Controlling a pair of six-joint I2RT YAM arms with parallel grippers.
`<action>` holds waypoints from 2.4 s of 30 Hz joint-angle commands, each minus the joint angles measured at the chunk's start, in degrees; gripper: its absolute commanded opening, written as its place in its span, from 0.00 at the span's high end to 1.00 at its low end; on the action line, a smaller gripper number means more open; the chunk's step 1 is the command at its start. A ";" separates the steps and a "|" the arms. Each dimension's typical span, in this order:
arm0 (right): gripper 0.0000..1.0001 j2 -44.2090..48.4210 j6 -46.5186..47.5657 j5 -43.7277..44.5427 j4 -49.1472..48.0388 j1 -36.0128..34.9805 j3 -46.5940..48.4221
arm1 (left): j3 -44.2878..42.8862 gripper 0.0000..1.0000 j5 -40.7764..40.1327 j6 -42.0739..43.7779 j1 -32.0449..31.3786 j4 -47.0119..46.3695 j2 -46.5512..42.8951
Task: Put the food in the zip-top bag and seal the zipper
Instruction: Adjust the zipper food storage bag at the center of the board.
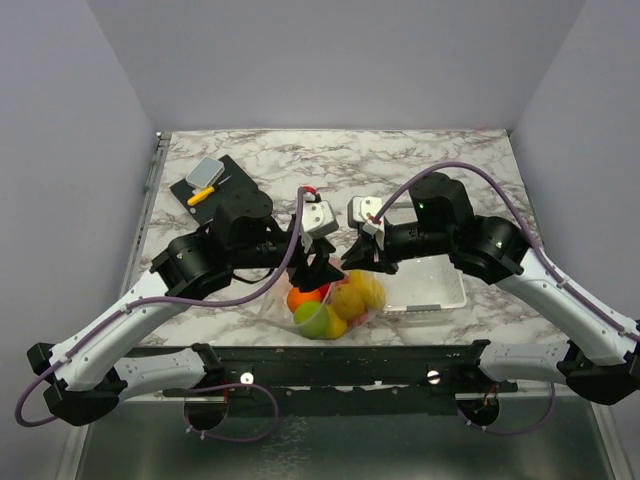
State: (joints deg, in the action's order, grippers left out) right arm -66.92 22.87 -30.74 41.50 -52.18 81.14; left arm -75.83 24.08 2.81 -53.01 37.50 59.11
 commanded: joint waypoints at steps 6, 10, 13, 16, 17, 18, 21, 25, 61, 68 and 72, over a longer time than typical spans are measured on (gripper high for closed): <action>0.99 0.27 -1.88 -1.29 -0.02 -0.72 2.70 | 2.54 0.43 3.73 0.79 -0.34 -1.55 1.09; 0.99 -0.63 -2.74 -0.72 0.91 -0.73 4.06 | 3.27 0.46 4.14 0.50 -0.38 -1.55 1.61; 0.99 -0.84 -2.74 -0.26 1.00 -0.73 4.37 | 3.48 0.49 4.00 0.36 -0.36 -1.42 1.71; 0.99 -0.93 -2.76 -0.11 1.16 -0.73 4.52 | 3.58 0.51 2.59 0.35 -0.40 -0.43 1.54; 0.99 -1.06 -2.99 0.00 1.33 -0.73 4.67 | 3.51 0.51 2.34 0.37 -0.35 0.04 1.53; 0.99 -1.15 -3.46 0.32 1.50 -0.73 4.90 | 3.50 0.52 2.22 0.28 -0.36 0.45 1.46; 0.99 -2.03 -5.33 2.13 2.34 -0.73 6.29 | 3.50 0.53 1.97 0.27 -0.38 1.44 1.37; 0.99 -2.42 -6.87 3.23 2.36 -0.73 7.47 | 3.78 0.55 0.97 0.03 -0.39 2.04 0.90; 0.79 -5.73 -12.02 9.28 6.39 -1.34 12.92 | 0.56 1.00 -1.28 1.41 -0.41 7.59 0.20; 0.49 3.24 -7.65 5.48 -4.16 -1.34 2.35 | -0.31 1.00 2.18 1.26 -0.35 7.59 -0.44; 0.43 7.31 -6.67 4.14 -8.19 -1.34 -3.20 | -0.67 1.00 4.42 1.15 -0.34 7.59 -1.22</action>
State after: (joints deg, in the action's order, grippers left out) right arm -62.74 14.00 -24.14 40.40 -53.36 82.08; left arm -73.71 23.92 3.70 -53.01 46.11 59.57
